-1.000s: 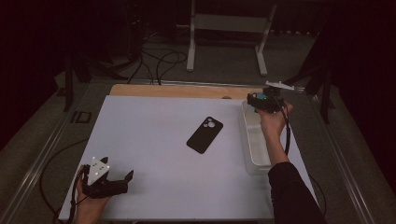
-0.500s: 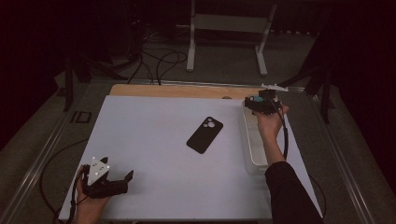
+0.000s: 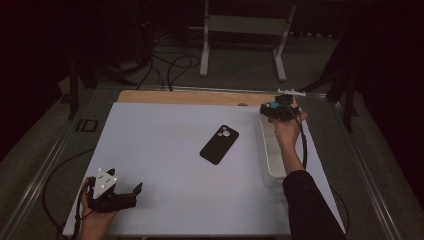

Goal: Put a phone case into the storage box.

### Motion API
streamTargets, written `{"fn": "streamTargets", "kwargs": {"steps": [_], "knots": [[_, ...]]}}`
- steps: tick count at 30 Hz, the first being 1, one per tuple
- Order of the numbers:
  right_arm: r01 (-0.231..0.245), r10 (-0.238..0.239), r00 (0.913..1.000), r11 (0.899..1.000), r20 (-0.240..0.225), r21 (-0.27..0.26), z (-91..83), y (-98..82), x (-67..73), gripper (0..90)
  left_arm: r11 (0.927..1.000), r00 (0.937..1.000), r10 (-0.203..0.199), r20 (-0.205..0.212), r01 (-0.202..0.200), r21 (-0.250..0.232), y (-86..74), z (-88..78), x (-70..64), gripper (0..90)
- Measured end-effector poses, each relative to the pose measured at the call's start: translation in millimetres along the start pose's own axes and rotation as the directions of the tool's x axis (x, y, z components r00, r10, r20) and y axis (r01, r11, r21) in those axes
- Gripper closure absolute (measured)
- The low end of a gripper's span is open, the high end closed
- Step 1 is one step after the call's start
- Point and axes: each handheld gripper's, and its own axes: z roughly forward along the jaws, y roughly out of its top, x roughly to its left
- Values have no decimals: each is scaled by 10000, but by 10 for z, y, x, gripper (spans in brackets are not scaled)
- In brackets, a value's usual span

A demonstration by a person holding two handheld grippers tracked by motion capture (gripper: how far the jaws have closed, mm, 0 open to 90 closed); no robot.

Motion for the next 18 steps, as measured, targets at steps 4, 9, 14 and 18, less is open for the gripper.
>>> {"fn": "streamTargets", "kwargs": {"steps": [4,9,14,18], "knots": [[-283,284,9995,9996,104,-51,13,-9,-30,72,10000,10000,-4,-12,4,-1,-3,-5,1,0],[-179,180,9998,9996,74,-228,-18,5,-43,73,10000,10000,-5,-29,5,24,-6,-3,-1,0],[-219,221,9997,9994,80,-284,-42,10,-63,73,10000,10000,19,-38,-19,38,-5,-3,-9,0],[-200,201,9998,9992,5,-337,-83,17,-73,74,10000,10000,27,-53,-27,41,-5,-6,-8,0]]}}
